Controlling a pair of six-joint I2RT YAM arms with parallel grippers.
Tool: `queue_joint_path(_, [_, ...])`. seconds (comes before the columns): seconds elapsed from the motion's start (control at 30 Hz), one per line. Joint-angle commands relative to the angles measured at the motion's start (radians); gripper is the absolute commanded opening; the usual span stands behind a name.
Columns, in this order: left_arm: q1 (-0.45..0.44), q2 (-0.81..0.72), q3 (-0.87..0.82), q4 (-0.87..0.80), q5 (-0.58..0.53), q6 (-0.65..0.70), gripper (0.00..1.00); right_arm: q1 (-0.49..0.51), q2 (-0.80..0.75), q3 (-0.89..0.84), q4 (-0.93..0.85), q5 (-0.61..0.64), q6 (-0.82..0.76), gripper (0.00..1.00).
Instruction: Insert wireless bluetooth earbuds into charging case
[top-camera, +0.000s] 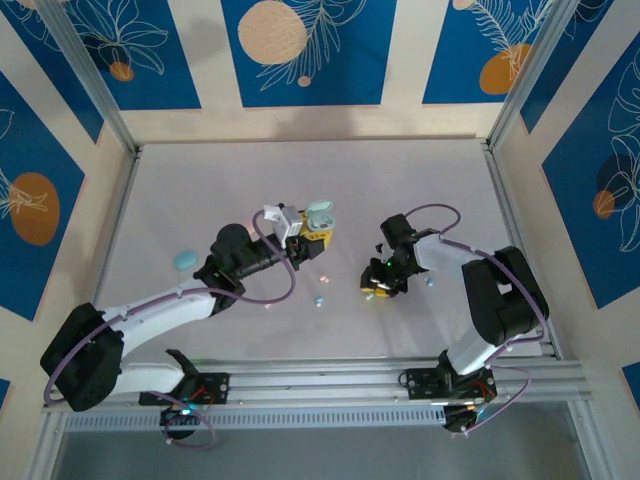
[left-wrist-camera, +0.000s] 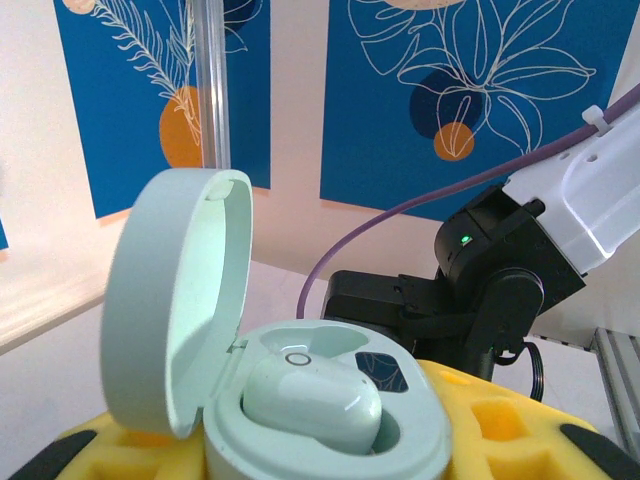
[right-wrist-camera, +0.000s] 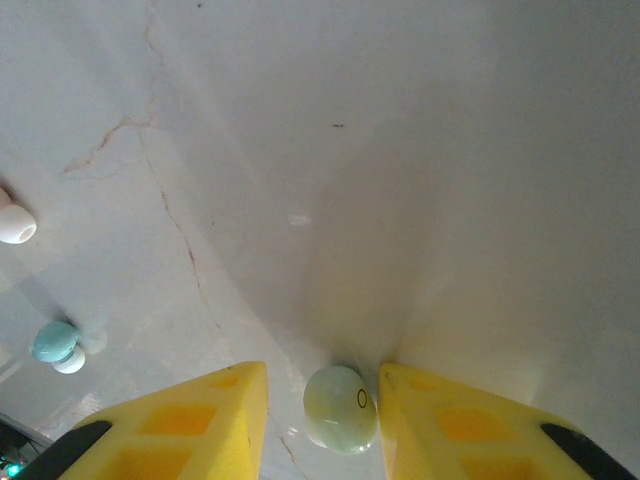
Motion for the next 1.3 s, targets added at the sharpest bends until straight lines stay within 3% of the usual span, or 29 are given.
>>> queue_joint_path(0.0, [-0.008,-0.005,0.011,0.019,0.010,-0.008,0.30,0.011,-0.006,-0.011,-0.053,0.006,0.015,0.35])
queue_joint_path(0.6, [-0.008,-0.006,0.007,0.020,0.006,-0.008,0.31,0.027,0.021,-0.008,0.004,-0.051,0.042,0.23])
queue_joint_path(1.07, [-0.008,-0.003,0.007,0.022,0.006,-0.010,0.32,0.042,0.062,-0.003,0.041,-0.065,0.068,0.27])
queue_joint_path(1.27, [-0.007,-0.004,0.006,0.020,0.004,-0.010,0.32,0.058,0.066,0.014,0.025,-0.031,0.078,0.23])
